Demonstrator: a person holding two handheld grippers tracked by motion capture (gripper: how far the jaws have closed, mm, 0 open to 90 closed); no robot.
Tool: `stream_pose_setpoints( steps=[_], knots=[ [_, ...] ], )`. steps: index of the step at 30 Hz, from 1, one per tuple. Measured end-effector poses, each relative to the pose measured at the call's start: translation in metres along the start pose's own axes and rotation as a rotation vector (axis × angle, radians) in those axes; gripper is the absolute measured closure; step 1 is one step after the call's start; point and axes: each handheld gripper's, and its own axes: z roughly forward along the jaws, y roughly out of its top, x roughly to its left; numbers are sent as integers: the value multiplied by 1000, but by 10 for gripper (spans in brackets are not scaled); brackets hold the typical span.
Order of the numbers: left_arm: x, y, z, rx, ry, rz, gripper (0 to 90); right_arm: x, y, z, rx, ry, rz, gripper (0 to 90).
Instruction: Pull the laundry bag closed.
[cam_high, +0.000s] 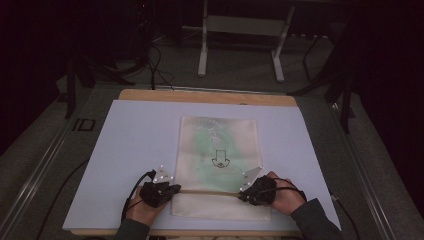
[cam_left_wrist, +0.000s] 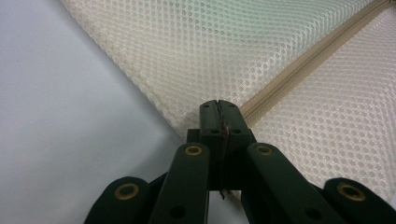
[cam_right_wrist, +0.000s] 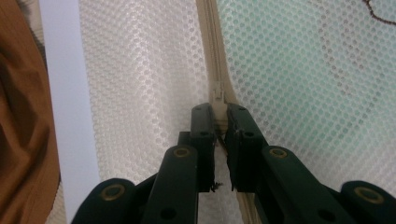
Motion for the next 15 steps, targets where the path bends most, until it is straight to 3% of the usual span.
stream_pose_setpoints(
  steps=[15],
  knots=[
    [0,0,0,2,4,3,892,-1,-4,-4,-9,-4,5,824]
  ],
)
